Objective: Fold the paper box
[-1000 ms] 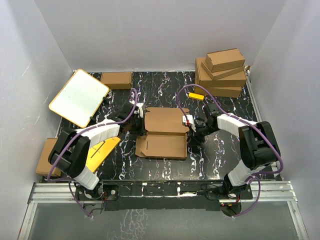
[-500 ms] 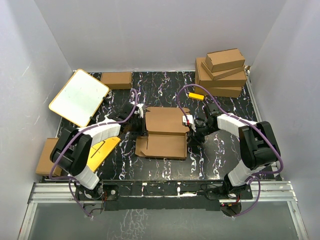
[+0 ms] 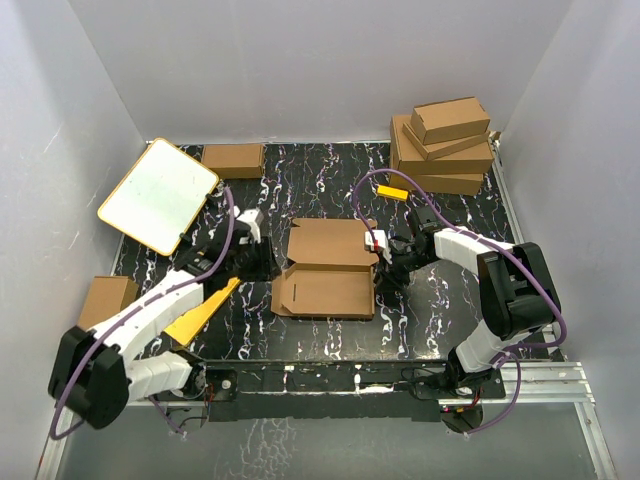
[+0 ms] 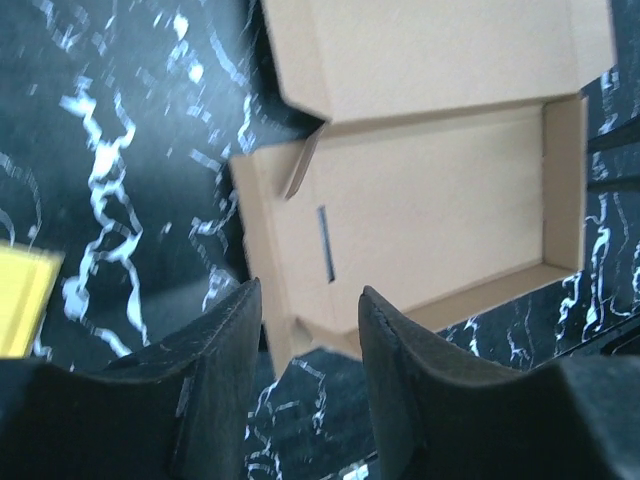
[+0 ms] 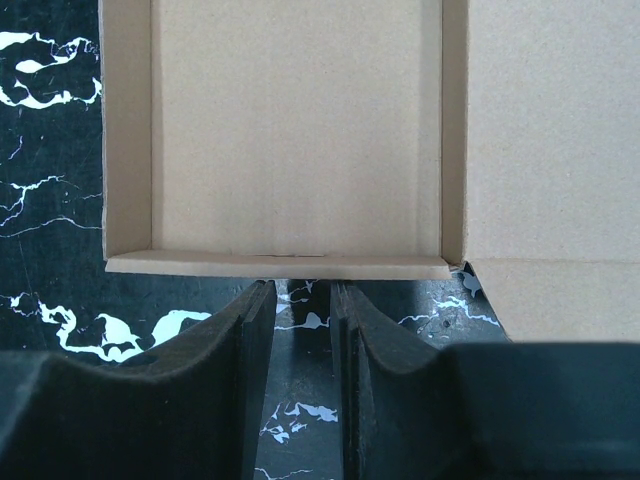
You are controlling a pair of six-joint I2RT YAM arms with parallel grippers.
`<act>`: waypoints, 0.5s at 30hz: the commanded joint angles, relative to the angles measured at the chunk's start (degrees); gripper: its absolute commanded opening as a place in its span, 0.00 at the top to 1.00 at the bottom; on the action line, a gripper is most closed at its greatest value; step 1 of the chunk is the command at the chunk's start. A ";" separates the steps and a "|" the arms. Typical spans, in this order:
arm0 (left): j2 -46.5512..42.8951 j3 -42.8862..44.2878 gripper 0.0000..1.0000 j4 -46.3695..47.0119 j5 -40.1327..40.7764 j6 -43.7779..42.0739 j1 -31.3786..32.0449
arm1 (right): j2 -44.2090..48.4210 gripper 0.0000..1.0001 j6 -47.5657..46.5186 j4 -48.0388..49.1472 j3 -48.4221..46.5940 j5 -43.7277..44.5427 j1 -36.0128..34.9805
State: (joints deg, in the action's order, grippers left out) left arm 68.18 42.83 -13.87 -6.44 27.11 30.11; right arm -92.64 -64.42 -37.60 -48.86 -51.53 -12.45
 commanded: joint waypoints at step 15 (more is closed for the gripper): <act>-1.51 -10.74 0.59 4.62 -2.56 6.58 -0.70 | -0.08 0.66 -1.21 0.44 -1.08 -1.62 -0.26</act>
State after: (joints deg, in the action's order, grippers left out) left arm 64.90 31.75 -12.78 -7.64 32.97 29.76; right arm -92.75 -64.42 -37.60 -48.86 -51.51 -12.45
